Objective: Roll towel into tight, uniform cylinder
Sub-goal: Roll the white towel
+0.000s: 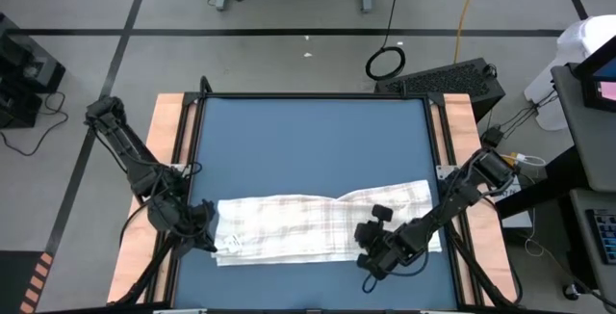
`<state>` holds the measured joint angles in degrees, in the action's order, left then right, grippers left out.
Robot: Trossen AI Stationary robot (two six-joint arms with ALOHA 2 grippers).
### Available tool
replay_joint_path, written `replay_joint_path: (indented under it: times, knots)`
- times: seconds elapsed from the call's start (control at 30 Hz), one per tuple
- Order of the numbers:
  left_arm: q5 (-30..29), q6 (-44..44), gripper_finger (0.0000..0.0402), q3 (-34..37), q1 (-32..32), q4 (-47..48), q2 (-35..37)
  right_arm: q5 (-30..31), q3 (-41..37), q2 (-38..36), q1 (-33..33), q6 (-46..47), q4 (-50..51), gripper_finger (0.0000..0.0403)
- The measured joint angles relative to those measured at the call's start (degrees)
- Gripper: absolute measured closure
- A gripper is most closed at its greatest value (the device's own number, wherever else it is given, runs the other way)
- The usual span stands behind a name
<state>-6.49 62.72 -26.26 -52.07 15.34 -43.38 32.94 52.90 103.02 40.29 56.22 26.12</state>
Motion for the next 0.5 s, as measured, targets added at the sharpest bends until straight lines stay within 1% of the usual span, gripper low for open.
replay_joint_path:
  times: [0.1, 0.2, 0.3, 0.5]
  knots:
    - [-0.23, 1.33, 0.0388, 0.00, -1.42, 0.02, 0.00, 0.32, -2.06, -0.09, -0.16, 4.21, -0.72, 0.0333]
    - [-0.28, 1.57, 0.0388, 0.00, -2.92, 0.02, 0.00, 0.69, -2.94, -0.17, 0.03, 6.47, -1.01, 0.0333]
    - [-1.10, 2.93, 0.0388, 0.00, -3.93, -0.01, 0.00, 0.84, -3.01, -0.15, 0.32, 6.48, -1.28, 0.0333]
    - [-3.26, 2.93, 0.0388, 0.00, -5.77, -0.81, 0.00, 0.72, -3.09, -0.13, 0.34, 5.61, -1.89, 0.0333]
